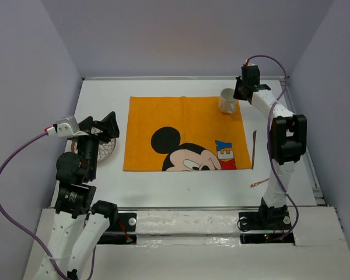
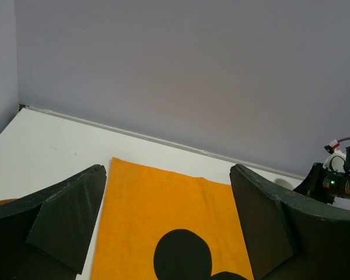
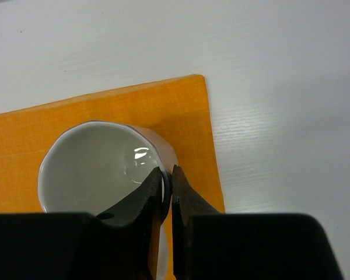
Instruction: Set the dinner table for one person
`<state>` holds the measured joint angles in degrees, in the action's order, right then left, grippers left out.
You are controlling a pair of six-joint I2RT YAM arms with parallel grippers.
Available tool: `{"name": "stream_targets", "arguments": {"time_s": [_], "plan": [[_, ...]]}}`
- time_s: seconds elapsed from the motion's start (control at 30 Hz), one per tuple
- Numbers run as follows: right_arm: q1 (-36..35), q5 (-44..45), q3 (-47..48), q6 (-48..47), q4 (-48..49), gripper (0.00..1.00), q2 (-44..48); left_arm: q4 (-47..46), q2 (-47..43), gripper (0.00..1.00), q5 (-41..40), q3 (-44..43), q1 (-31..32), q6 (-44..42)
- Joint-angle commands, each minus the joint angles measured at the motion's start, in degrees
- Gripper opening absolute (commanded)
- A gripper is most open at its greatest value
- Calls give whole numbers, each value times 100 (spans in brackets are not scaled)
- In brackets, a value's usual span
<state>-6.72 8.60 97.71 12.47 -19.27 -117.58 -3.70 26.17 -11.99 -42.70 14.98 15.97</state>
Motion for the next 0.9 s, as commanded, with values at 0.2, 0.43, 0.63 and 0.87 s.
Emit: {"name": "stream_targets", "arguments": {"time_s": [0.2, 0.43, 0.63, 0.87], "plan": [[66, -95, 749, 133, 55, 54, 217, -298, 10, 99, 21, 33, -22, -23], [-345, -1720, -195, 843, 789, 63, 1218, -297, -33, 99, -22, 25, -39, -23], [-1980, -2134, -1289, 1738, 2449, 63, 1380, -297, -104, 99, -216, 42, -39, -41], [-3502, -2213, -895, 2742, 3481, 63, 36, -350, -156, 99, -23, 69, -162, 38]]}}
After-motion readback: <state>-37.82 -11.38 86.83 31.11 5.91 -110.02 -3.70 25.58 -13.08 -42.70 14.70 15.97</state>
